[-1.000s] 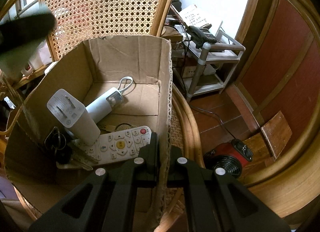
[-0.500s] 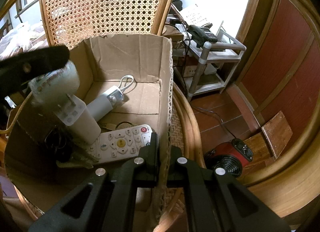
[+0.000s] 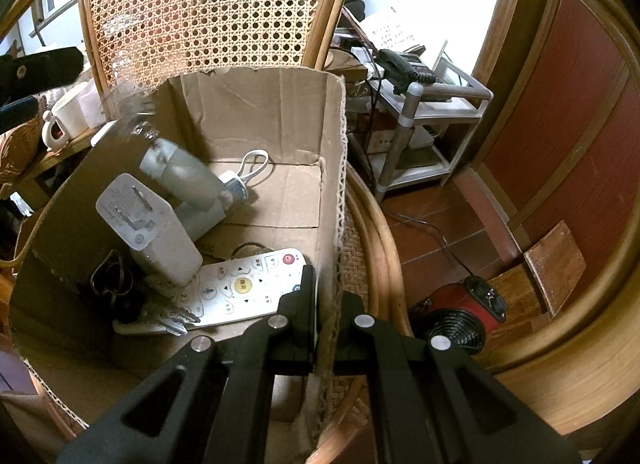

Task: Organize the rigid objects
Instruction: 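Lower the case into the box and open the left gripper, then move the left gripper to the tagged black key and grasp it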

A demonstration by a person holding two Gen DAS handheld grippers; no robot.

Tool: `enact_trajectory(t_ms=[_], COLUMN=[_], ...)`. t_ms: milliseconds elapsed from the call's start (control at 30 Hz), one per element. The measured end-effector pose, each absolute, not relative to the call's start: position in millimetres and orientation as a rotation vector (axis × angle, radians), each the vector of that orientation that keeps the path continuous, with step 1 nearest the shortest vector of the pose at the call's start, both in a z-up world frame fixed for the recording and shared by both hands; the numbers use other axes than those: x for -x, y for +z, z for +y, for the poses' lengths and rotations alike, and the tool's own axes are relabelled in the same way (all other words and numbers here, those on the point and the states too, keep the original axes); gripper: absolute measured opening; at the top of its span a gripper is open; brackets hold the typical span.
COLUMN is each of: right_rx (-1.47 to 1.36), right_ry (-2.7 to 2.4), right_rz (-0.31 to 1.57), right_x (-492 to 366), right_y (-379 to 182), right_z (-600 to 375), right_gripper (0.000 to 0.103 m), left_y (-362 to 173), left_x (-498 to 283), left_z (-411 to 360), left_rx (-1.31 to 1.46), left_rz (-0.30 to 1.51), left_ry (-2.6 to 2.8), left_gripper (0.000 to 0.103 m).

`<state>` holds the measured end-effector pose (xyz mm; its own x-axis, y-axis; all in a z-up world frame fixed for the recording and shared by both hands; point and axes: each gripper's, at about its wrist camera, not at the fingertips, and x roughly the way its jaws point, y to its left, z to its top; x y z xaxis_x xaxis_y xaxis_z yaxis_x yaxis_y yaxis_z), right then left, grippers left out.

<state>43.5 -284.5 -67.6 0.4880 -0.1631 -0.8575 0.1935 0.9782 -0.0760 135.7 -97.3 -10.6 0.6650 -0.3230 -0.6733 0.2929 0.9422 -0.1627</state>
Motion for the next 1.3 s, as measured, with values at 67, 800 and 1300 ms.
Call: enact_trajectory(t_ms=[67,800,1300], right_rx=[-0.032,-0.034,-0.034], right_ry=[-0.217,-0.214,-0.214], right_rz=[1.039,1.042,1.043], right_x=[-43.2,-44.2,-44.4], right_y=[-67.6,-68.9,-68.2], right_z=[-284.3,-286.4,-286.5], right_gripper=[0.006,0.006,0.006], left_y=[-12.1,-112.9,-144.3], left_x=[-143.9,-221.0,-223.0], left_z=[-85.6,-81.7,-105.4], left_rx=[0.076,-0.051,-0.258], left_rz=[0.770,1.028,0.991], left_ry=[-0.319,-0.283,-0.586], left_gripper=[0.098,0.098,0.078])
